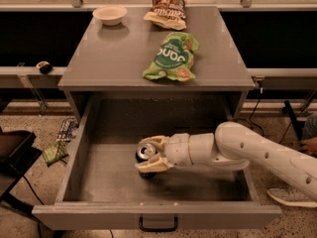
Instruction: Pick pepsi can from top drawer and place on counter
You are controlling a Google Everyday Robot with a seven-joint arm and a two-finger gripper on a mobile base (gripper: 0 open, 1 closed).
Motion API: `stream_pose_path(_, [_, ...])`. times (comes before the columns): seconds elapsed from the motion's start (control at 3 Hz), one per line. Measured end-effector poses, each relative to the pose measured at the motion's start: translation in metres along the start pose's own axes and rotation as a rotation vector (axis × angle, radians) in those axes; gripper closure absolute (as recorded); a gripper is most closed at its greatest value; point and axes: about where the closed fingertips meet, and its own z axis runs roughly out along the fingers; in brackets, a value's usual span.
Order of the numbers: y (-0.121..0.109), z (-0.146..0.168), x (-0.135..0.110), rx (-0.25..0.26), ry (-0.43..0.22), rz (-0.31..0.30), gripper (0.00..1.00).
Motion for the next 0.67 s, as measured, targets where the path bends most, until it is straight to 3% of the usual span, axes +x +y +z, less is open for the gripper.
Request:
stream_pose_path(0.33, [0.002, -0.003, -0.018, -0.019, 0.002, -0.021, 1.00])
stream_pose_path(0.67, [0.003, -0.023, -0.083, -0.063, 0.009, -0.084, 1.00])
